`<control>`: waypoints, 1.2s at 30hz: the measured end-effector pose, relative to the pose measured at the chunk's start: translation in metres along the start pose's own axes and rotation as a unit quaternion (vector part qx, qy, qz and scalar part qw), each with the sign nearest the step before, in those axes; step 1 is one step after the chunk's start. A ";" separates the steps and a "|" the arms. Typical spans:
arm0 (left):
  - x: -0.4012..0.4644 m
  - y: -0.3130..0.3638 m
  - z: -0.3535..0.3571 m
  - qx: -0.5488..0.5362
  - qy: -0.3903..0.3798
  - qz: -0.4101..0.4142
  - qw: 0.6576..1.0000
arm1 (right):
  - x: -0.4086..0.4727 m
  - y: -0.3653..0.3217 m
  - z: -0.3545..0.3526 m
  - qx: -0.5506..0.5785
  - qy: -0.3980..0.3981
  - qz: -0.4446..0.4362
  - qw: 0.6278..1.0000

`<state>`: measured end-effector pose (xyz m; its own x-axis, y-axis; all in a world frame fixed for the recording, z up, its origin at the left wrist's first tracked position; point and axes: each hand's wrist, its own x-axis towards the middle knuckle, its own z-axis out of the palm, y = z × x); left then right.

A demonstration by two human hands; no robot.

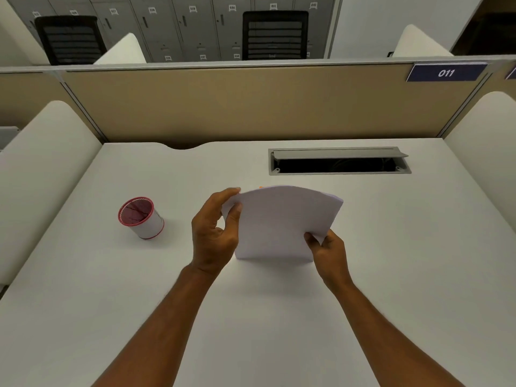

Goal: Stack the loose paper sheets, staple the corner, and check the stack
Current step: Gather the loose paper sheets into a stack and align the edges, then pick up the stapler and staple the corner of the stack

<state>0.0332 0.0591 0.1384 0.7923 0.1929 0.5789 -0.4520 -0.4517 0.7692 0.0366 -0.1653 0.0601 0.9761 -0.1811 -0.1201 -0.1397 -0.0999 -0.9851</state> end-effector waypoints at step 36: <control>0.004 -0.119 0.031 0.109 -0.158 -0.326 0.926 | 0.146 -0.005 0.042 -0.388 -0.096 -0.015 0.917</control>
<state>0.1026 0.0862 0.0404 0.9635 0.2376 -0.1232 0.2303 -0.5015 0.8340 0.1864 -0.1502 0.0426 0.9825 0.0005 -0.1865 -0.1161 -0.7811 -0.6135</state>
